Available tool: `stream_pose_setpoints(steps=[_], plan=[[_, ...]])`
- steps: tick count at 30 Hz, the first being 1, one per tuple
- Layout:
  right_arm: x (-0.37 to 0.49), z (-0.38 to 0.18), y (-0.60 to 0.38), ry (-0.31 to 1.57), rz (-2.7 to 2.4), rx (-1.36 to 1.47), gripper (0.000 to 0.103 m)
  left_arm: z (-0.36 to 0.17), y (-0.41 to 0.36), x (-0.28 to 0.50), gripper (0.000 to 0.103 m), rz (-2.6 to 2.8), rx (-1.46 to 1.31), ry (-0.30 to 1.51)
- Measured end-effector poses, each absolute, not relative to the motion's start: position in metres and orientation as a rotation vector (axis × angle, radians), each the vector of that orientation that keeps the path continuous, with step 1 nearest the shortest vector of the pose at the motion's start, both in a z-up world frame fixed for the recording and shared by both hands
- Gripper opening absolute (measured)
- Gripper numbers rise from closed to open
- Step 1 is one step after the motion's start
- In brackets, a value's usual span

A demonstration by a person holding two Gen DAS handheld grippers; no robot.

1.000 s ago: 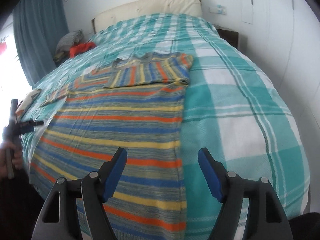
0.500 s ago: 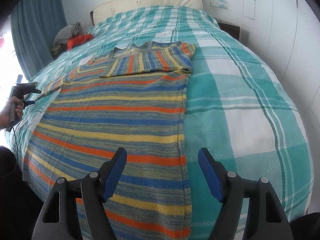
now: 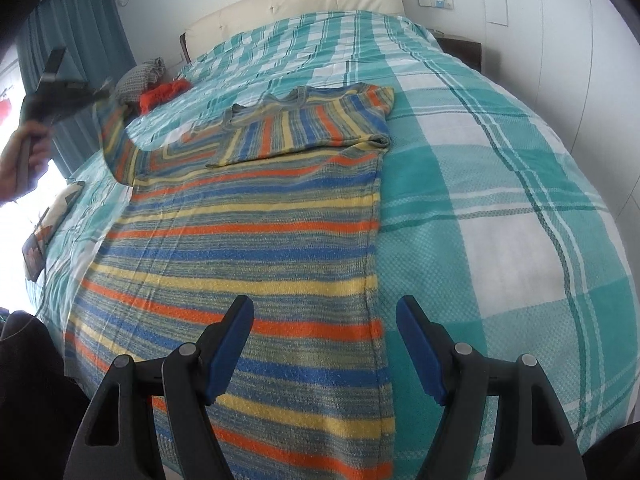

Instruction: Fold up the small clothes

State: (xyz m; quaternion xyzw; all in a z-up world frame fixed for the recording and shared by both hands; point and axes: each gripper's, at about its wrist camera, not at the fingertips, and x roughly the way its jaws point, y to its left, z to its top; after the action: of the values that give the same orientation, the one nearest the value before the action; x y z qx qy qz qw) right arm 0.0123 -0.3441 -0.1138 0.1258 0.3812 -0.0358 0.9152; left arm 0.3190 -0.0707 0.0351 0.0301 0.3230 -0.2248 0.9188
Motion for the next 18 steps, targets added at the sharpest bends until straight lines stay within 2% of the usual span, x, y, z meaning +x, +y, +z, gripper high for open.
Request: stream_pose_setpoints(steps=[3, 4, 5, 7, 13, 15, 18], plan=[[0.01, -0.111, -0.347, 0.773, -0.08, 0.262, 0.073, 0.015, -0.138, 0.311, 0.007, -0.556, 0.16, 0.696], [0.009, -0.111, -0.348, 0.773, -0.081, 0.265, 0.073, 0.004, -0.156, 0.313, 0.015, -0.576, 0.179, 0.739], [0.009, -0.111, -0.349, 0.774, -0.082, 0.267, 0.073, -0.007, -0.167, 0.315, 0.043, -0.582, 0.187, 0.786], [0.007, -0.111, -0.352, 0.777, -0.086, 0.273, 0.073, -0.026, -0.179, 0.316, 0.08, -0.552, 0.192, 0.839], [0.004, -0.109, -0.361, 0.763, -0.096, 0.309, 0.073, -0.047, -0.129, 0.325, 0.092, -0.371, 0.103, 0.831], [0.006, -0.111, -0.362, 0.771, -0.091, 0.321, 0.073, -0.071, -0.113, 0.333, 0.098, -0.285, 0.12, 0.868], [0.011, -0.115, -0.362, 0.787, -0.085, 0.332, 0.073, -0.129, -0.096, 0.343, 0.097, -0.198, 0.232, 1.029]])
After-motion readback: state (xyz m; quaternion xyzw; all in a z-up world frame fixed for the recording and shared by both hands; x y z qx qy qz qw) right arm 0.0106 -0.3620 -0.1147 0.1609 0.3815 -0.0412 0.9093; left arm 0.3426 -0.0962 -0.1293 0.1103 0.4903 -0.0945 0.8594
